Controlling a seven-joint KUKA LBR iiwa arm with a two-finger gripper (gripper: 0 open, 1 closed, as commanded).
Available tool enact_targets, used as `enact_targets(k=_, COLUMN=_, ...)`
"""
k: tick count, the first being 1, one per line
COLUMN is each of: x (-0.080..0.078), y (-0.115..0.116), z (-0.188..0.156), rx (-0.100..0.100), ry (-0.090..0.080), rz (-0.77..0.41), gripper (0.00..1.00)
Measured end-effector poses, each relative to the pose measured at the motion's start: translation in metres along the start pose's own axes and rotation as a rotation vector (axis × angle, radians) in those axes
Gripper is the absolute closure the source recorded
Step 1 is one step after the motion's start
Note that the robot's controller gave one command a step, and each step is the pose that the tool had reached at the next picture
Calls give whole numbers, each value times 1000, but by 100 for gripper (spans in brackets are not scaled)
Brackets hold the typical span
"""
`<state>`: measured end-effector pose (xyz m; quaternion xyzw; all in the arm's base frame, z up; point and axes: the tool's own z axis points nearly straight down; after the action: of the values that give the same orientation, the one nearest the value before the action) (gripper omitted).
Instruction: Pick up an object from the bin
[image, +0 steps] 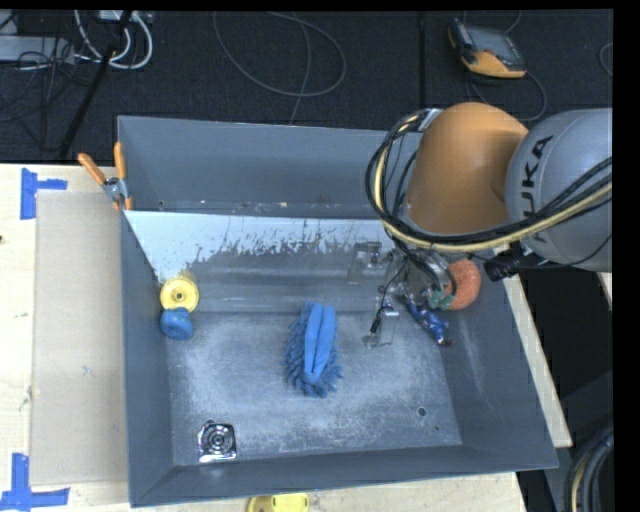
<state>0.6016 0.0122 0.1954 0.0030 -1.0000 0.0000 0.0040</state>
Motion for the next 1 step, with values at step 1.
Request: enact_targets(k=1, x=-1, y=0, z=-5, rx=0, ry=-7, rz=0, gripper=0)
